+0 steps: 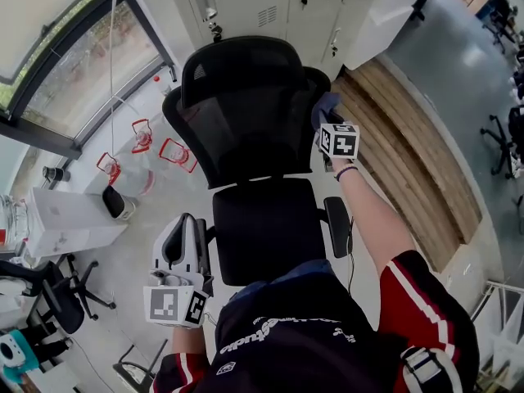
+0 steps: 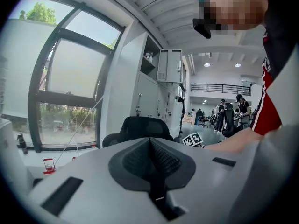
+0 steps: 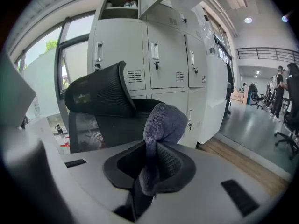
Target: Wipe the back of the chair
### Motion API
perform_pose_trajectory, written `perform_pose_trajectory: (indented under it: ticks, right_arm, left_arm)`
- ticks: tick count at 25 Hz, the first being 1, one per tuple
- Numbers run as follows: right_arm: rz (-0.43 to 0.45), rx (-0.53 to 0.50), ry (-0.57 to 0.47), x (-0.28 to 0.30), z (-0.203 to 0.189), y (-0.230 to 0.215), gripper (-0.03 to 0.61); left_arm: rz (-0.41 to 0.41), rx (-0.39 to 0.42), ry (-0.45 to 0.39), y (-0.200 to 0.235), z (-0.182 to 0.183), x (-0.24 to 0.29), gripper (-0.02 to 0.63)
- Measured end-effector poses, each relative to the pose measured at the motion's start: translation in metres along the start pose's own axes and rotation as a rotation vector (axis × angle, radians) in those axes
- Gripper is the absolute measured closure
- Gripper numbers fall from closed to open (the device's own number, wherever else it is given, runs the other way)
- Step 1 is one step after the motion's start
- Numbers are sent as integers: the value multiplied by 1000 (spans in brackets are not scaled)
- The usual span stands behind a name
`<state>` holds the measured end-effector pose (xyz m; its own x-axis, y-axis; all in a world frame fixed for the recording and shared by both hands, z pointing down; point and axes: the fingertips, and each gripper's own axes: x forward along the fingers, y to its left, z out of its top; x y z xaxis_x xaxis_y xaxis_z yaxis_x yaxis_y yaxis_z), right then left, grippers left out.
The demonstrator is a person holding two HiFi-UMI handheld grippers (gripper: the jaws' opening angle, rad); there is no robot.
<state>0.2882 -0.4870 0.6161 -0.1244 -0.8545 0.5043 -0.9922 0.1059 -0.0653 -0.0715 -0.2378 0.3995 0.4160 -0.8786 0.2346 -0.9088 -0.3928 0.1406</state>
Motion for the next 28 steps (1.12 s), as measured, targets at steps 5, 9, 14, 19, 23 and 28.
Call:
perform_pose_trajectory:
  ticks: [5, 9, 14, 19, 23, 28]
  right_arm:
    - [-2, -27, 33, 32, -3, 21, 514]
    - [14, -53, 51, 53, -2, 51, 514]
    - [57, -77, 53, 71, 1, 98, 515]
    - [155, -129, 51, 88, 4, 168, 515]
    - [241, -146, 38, 101, 11, 230, 515]
    - [323, -175, 47, 111, 14, 303, 515]
  left_arm:
    - [55, -20, 16, 25, -10, -19, 589]
    - [98, -33, 17, 46, -12, -34, 589]
    - [150, -50, 19, 70, -18, -52, 589]
    - [182, -63, 21, 86, -24, -62, 589]
    - [217, -69, 18, 101, -27, -71, 589]
    - [282, -93, 22, 124, -29, -95, 589]
